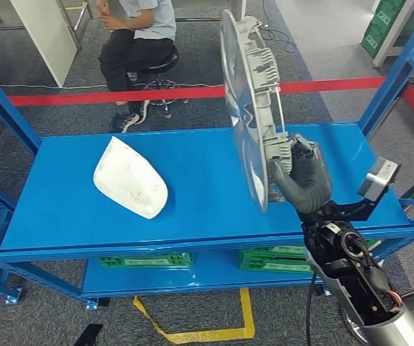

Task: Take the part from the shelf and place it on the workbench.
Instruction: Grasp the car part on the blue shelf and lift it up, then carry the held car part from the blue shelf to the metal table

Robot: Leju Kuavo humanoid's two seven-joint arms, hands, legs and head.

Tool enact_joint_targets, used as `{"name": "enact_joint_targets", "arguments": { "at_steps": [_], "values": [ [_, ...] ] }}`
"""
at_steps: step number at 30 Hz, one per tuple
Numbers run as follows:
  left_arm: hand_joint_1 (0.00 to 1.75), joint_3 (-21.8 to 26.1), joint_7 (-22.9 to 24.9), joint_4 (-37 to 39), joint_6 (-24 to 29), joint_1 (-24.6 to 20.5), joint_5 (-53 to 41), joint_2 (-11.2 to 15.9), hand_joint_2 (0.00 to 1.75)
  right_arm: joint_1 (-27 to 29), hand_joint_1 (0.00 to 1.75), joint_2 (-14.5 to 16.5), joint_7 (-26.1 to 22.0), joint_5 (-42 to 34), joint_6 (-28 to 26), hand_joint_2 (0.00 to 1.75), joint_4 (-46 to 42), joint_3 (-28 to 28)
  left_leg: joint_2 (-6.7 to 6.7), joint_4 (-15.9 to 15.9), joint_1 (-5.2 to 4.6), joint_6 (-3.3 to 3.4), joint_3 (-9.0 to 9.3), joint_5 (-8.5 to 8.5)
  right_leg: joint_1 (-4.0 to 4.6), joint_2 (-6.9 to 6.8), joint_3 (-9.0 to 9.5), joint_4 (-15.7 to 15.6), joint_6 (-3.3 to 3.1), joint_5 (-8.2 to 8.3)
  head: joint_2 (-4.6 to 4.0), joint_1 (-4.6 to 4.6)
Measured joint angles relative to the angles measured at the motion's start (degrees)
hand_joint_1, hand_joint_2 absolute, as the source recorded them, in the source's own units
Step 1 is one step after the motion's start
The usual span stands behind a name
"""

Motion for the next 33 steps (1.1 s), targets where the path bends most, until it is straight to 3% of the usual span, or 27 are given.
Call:
{"name": "enact_joint_targets", "arguments": {
  "at_steps": [27, 33],
  "values": [
    [0.0, 0.0, 0.2, 0.0, 0.7, 0.0, 0.8, 0.2, 1.75, 0.7, 1.75, 1.1, -0.9, 2.3, 1.0, 1.75, 0.0, 4.5, 0.01, 0.0, 0.0, 0.0, 0.0, 0.0, -0.01, 0.0, -0.04, 0.0, -0.01, -0.01, 0.0, -0.02],
    [0.0, 0.0, 0.3, 0.0, 0.7, 0.0, 0.8, 0.4, 1.75, 0.7, 1.75, 1.1, -1.0, 2.2, 0.9, 1.75, 0.0, 4.4, -0.02, 0.3, -0.42, 0.57, -0.12, -0.32, -0.38, 0.03, 0.02, -0.2, 0.42, -0.02, 0.0, -0.22]
  ]
}}
